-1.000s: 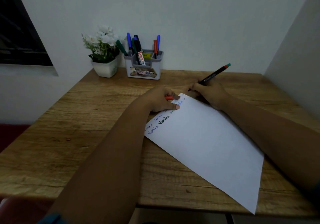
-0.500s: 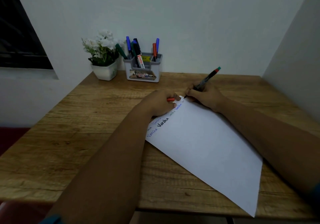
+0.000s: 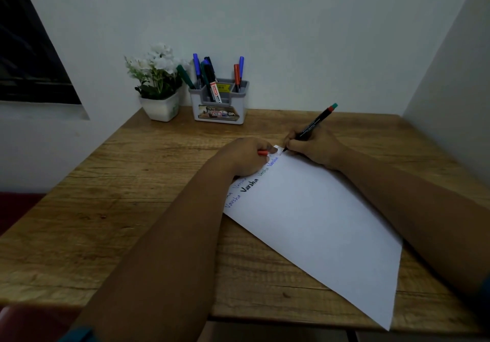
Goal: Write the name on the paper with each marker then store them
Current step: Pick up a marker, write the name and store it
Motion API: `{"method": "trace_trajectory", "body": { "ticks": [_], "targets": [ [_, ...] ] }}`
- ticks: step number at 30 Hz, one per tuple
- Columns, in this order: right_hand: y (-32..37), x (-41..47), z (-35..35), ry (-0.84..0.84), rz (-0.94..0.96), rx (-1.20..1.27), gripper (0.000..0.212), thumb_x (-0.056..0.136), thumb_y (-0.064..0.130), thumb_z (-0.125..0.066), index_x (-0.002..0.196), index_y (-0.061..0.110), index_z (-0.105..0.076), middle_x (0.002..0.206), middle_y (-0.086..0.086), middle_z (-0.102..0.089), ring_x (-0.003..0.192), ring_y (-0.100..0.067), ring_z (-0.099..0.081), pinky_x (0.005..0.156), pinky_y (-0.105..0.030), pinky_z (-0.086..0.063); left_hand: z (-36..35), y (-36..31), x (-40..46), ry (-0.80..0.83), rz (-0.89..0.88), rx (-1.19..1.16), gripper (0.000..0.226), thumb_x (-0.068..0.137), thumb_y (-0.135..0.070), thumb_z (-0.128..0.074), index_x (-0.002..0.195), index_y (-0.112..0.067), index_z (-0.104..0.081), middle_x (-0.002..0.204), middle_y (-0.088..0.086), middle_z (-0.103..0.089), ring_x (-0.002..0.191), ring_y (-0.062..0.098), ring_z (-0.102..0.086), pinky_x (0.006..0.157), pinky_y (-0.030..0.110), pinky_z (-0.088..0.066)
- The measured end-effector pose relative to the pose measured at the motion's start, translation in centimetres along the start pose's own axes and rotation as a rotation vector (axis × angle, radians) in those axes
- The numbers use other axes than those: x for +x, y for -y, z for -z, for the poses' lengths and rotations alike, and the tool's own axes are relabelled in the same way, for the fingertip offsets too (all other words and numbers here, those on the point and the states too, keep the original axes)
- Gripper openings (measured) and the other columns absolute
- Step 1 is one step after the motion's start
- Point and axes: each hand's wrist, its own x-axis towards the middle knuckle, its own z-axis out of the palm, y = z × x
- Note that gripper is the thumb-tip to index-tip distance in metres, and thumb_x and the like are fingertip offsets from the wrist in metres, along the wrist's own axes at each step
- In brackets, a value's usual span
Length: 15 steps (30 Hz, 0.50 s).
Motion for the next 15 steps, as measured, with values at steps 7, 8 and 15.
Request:
{"method": "trace_trajectory", "body": {
  "ticks": [7, 8, 15],
  "targets": [
    [-0.39, 0.27, -0.01, -0.019, -0.024, 0.070, 0.009, 0.083, 0.014, -0.069, 0.076, 0.017, -0.073, 0.076, 0.010, -0.073, 0.074, -0.001, -0.064, 0.075, -0.023, -0.048, 0.06, -0.08, -0.03, -0.001, 0.003, 0.007, 0.036, 0.095, -0.027, -0.053, 0.131, -0.036, -0.056, 0.141, -0.002, -0.052, 0.126, 0.019, -0.047, 0.097, 0.027, -0.036],
    [-0.40, 0.28, -0.02, -0.012, -0.016, 0.052, 0.011, 0.084, 0.014, -0.068, 0.075, 0.019, -0.073, 0.079, 0.009, -0.074, 0.077, -0.001, -0.065, 0.077, -0.023, -0.049, 0.07, -0.08, -0.05, 0.000, 0.003, 0.010, 0.037, 0.095, -0.027, -0.053, 0.131, -0.037, -0.056, 0.141, -0.002, -0.052, 0.126, 0.019, -0.047, 0.099, 0.028, -0.037],
    [-0.10, 0.07, -0.09, -0.022, -0.009, -0.005, 0.008, 0.079, 0.015, -0.066, 0.074, 0.011, -0.069, 0.081, -0.007, -0.072, 0.072, -0.005, -0.060, 0.071, -0.025, -0.047, 0.09, -0.16, -0.19, 0.001, 0.004, 0.019, 0.037, 0.096, -0.028, -0.053, 0.131, -0.036, -0.056, 0.140, -0.002, -0.052, 0.126, 0.019, -0.048, 0.099, 0.028, -0.037]
  ]
}}
